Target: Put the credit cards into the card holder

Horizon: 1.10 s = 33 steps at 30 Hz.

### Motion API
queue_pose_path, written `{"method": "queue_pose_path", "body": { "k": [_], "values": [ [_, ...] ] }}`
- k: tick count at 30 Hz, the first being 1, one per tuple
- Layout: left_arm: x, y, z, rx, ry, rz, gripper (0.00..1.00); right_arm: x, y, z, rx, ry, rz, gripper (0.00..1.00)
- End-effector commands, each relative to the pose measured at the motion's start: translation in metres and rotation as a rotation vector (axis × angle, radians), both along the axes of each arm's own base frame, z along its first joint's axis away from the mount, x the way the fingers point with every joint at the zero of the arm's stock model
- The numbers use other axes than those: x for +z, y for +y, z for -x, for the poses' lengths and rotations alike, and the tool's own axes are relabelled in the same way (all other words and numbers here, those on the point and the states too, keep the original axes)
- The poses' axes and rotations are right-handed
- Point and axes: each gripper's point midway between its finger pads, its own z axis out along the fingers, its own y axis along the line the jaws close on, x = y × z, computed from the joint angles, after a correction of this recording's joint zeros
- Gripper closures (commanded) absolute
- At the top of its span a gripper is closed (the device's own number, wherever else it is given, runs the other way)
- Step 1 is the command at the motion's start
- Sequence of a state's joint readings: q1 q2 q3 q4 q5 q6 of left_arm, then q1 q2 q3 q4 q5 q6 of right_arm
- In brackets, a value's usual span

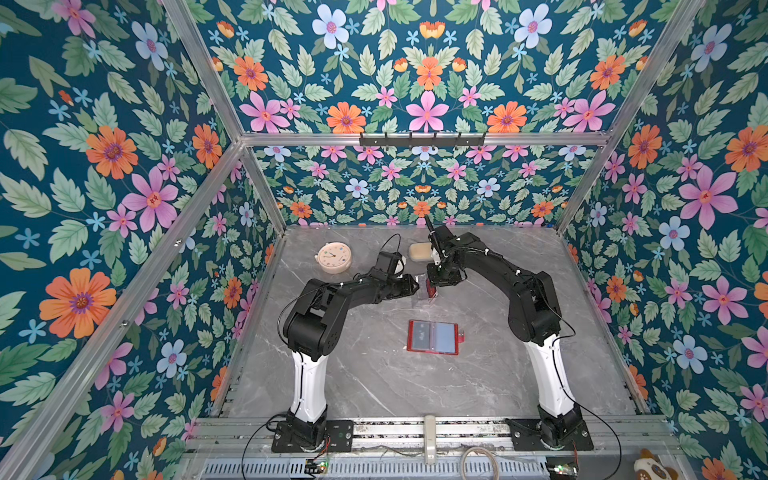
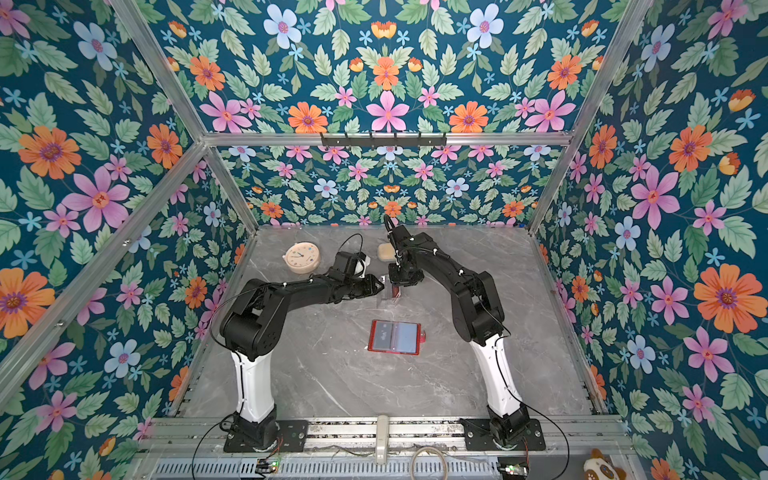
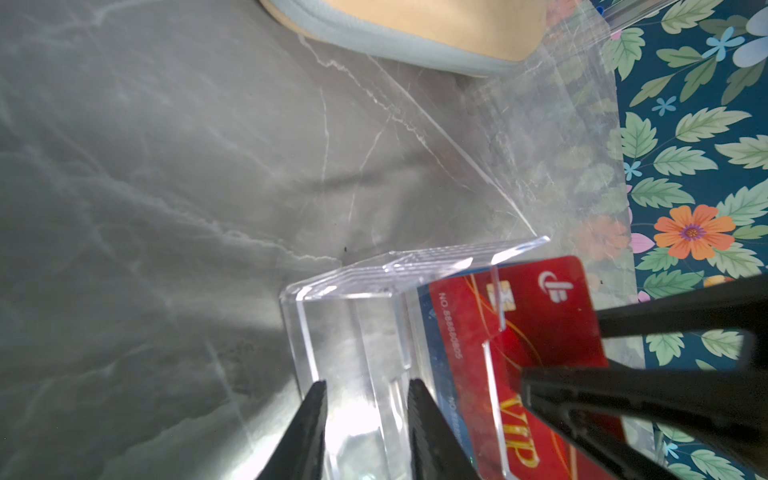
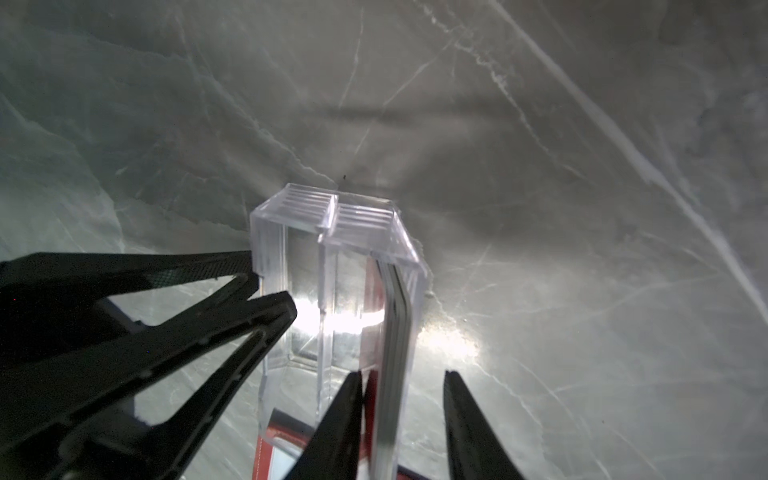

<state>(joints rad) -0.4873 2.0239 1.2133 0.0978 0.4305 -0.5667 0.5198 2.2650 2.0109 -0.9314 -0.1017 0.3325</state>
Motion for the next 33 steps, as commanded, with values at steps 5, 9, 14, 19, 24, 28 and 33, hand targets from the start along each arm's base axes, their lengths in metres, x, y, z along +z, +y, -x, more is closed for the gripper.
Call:
{"method": "queue_pose_path", "body": {
  "k": [5,9,14,19,24,28,33],
  "values": [
    [-0.015,0.007,0.006,0.010,0.040,-0.045,0.66,0.004,-0.007,0.004,0.009,-0.002,0.066,0.68],
    [-0.015,0.007,0.006,0.011,0.042,-0.043,0.66,0.006,-0.008,0.004,0.011,-0.003,0.080,0.71],
    [-0.014,0.006,0.005,0.010,0.040,-0.042,0.66,0.008,-0.007,0.004,0.014,-0.006,0.093,0.76],
    [-0.016,0.006,0.006,0.010,0.045,-0.042,0.66,0.011,-0.008,0.003,0.019,-0.016,0.120,0.80],
    [-0.016,0.006,0.006,0.012,0.044,-0.040,0.66,0.013,-0.009,0.004,0.020,-0.025,0.149,0.80],
    [-0.016,0.006,0.006,0.012,0.046,-0.039,0.66,0.015,-0.009,0.004,0.022,-0.032,0.163,0.82],
    [-0.016,0.005,0.007,0.010,0.048,-0.037,0.66,0.016,-0.007,0.005,0.026,-0.035,0.165,0.90]
  ]
}}
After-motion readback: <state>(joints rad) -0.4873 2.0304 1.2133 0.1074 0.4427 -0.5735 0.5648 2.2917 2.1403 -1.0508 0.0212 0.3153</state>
